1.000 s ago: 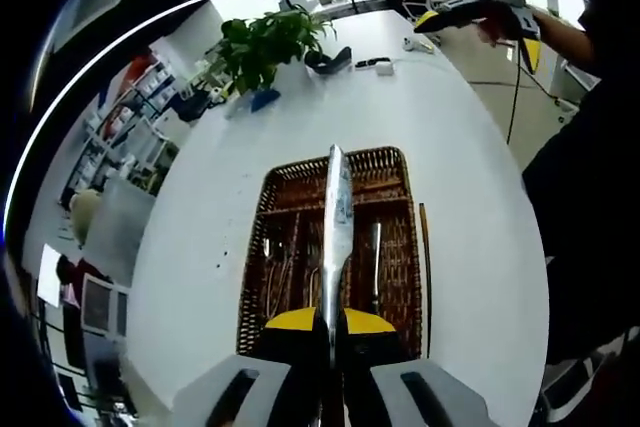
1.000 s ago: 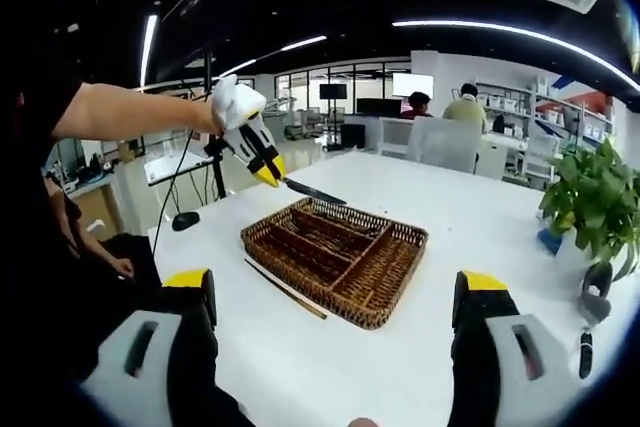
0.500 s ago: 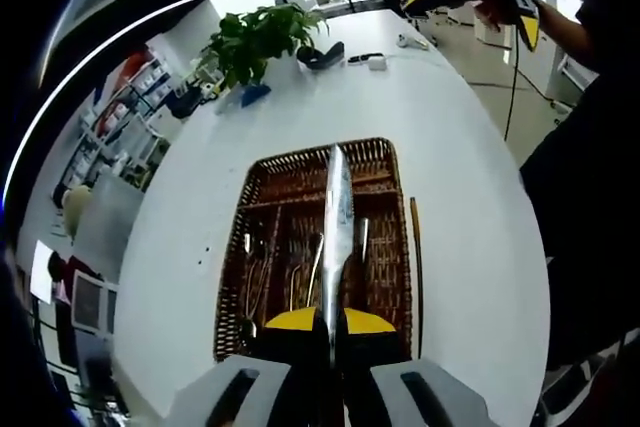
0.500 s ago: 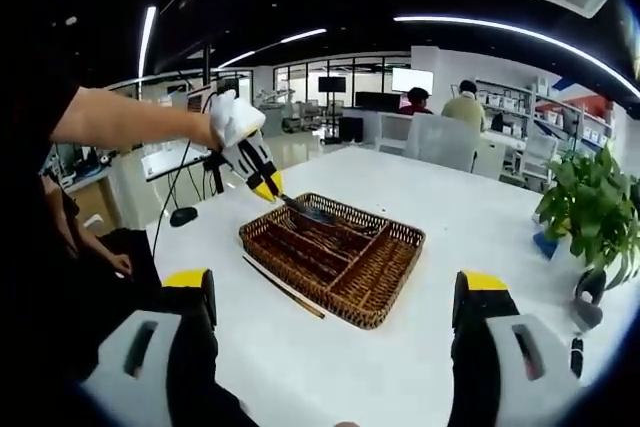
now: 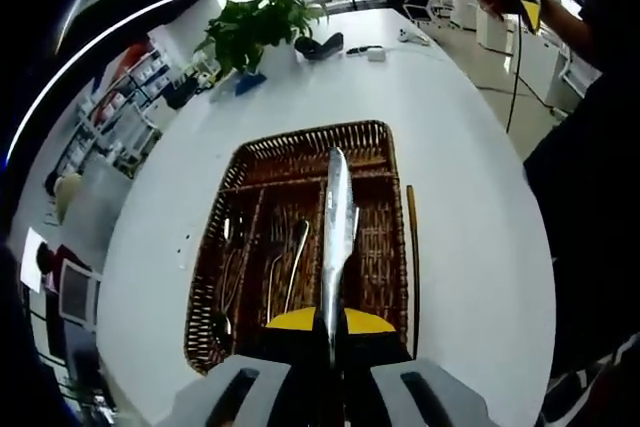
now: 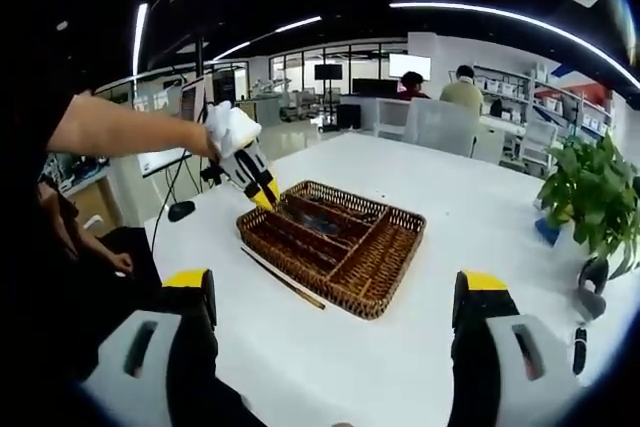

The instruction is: Arrange the knives, forks, and spoons in their matching storage slots by inserting each utensil handle-first until every utensil is classified and aligned in the correct compartment

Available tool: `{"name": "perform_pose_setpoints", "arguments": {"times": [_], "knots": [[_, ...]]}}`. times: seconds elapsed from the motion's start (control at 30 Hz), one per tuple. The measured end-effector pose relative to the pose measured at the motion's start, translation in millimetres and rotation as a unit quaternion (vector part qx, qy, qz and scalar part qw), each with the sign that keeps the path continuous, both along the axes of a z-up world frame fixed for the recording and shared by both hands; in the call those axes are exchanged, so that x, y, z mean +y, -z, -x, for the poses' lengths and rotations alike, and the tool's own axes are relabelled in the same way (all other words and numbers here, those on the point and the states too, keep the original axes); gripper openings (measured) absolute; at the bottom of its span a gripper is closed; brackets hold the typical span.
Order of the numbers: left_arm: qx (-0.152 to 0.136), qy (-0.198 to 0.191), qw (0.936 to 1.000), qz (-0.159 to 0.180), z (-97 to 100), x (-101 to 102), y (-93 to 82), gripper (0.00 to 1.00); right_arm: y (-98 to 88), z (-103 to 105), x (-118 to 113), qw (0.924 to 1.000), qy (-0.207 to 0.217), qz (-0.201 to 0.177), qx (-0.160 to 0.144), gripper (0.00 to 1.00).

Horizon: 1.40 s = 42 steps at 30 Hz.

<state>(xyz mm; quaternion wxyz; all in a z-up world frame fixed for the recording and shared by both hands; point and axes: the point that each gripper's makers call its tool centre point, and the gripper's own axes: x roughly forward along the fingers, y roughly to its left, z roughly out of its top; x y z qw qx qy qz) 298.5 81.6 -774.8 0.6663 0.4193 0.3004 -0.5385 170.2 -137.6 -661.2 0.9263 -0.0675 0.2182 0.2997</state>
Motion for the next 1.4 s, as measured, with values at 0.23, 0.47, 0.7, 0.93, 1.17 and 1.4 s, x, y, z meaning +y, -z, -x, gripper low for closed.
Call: {"name": "perform_pose_setpoints", "arguments": {"times": [0.23,0.47,0.7,0.93,1.17,1.4], "knots": [[0.015,-0.003,0.9999,0.008,0.6,-5,17.2,0.05,6.5,-4,-4,0.9999,0.004,-0.003,0.009,0.99],[0.027,-0.002,0.9996,0.009,-1.2,-6,32.4,0.05,7.8,-9,-8,0.9998,0.011,-0.007,0.012,0.99],[0.032,-0.003,0.9994,0.011,0.7,-4,46.1,0.05,8.5,-9,-12,0.9998,0.015,-0.008,0.008,0.99],[0.055,0.001,0.9985,0.001,3.0,0,64.5,0.05,10.5,-9,-13,0.9998,0.013,-0.008,0.011,0.99],[0.059,0.021,0.9979,0.011,4.1,-6,70.3,0.05,11.1,-9,-16,0.9999,0.011,0.003,0.009,0.99],[0.065,0.016,0.9977,0.007,2.6,-10,76.7,0.05,7.5,-11,-15,0.9999,0.010,0.005,0.001,0.99]]}}
